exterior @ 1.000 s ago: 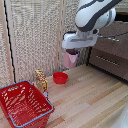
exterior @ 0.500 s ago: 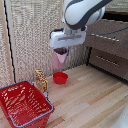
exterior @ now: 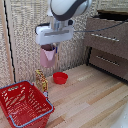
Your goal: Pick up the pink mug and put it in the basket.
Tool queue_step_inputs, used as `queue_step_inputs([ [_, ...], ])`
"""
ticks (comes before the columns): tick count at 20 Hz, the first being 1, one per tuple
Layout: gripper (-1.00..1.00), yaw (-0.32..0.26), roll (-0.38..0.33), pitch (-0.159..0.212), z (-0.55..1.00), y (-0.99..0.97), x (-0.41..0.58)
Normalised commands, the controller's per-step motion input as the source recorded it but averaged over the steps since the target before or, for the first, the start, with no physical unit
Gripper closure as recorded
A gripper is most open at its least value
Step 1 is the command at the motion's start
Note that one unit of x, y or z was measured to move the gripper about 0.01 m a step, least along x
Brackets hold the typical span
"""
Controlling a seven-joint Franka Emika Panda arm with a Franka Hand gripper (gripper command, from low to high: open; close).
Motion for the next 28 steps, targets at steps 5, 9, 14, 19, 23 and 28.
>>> queue_step_inputs([
  [5,1.00,0.014,0.028,0.199,0.53,0.77,0.431],
  [9,1.00,0.054,0.001,0.179,0.19,0.86,0.291],
  [14,1.00,0.053,-0.015,0.100,-0.09,0.88,0.186],
  [19,1.00,0.087,-0.021,0.016,-0.30,0.68,-0.003],
  [23,1.00,0.080,-0.009,-0.013,-0.40,0.55,-0.200],
  [28,1.00,0.084,-0.012,-0.018,-0.45,0.43,-0.283],
])
